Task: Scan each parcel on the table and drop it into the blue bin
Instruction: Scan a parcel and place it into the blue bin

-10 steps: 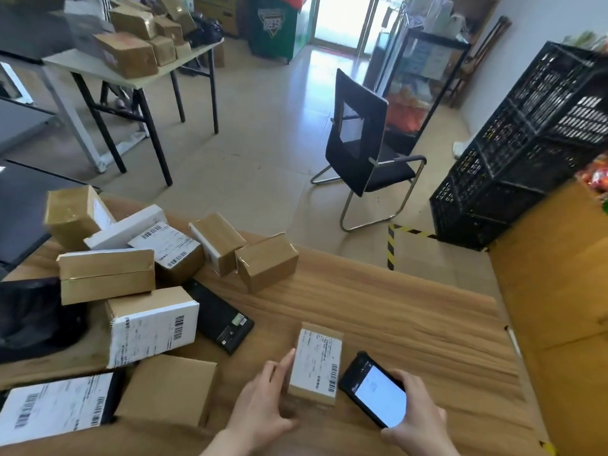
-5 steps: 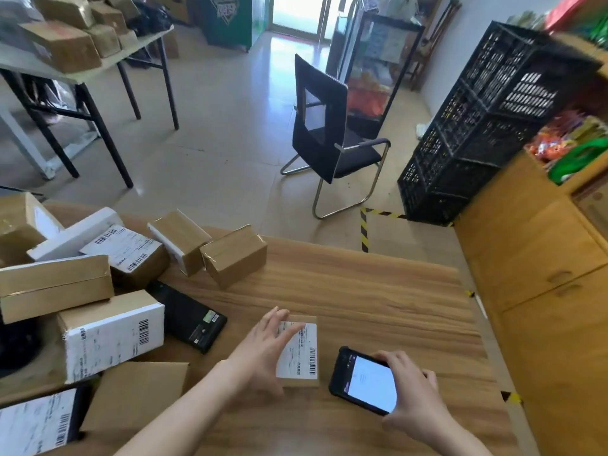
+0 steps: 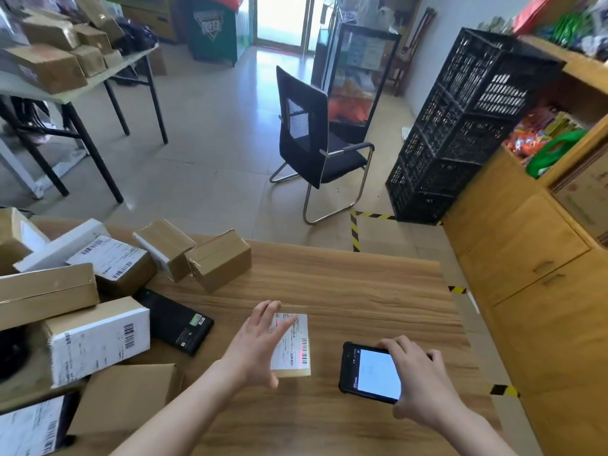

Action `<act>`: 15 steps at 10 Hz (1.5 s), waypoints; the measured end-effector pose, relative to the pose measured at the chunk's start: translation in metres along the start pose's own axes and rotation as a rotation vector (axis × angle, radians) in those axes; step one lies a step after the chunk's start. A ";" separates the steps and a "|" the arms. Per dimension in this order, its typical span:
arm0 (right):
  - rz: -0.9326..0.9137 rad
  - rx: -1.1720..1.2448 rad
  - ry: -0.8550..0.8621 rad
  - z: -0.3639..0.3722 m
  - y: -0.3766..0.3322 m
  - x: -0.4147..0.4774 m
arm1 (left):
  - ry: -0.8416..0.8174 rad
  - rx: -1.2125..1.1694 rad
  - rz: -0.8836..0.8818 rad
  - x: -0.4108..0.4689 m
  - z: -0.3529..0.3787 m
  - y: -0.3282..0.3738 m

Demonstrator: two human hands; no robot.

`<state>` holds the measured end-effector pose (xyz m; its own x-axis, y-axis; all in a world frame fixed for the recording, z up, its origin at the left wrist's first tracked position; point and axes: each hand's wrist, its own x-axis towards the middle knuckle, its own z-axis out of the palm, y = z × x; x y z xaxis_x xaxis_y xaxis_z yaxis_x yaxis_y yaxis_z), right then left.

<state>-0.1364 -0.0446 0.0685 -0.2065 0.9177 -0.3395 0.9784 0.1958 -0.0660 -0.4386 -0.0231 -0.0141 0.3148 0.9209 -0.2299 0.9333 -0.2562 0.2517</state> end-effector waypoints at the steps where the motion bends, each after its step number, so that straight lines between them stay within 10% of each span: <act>1: -0.007 -0.006 0.016 0.001 0.009 -0.006 | 0.011 0.030 0.004 -0.001 0.000 0.005; 7: 0.110 0.233 0.116 0.018 0.148 -0.097 | 0.042 0.154 0.072 0.004 -0.001 0.151; 11: 0.827 0.885 0.261 0.091 0.257 -0.291 | -0.046 0.045 0.509 0.075 0.038 0.377; 15: 1.659 1.179 0.519 0.231 0.175 -0.518 | -0.397 0.165 1.170 0.002 0.150 0.623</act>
<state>0.1433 -0.5660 0.0162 0.8803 -0.0115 -0.4744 -0.3025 -0.7837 -0.5424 0.1696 -0.2250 0.0014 0.9744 -0.0301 -0.2229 0.0590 -0.9222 0.3823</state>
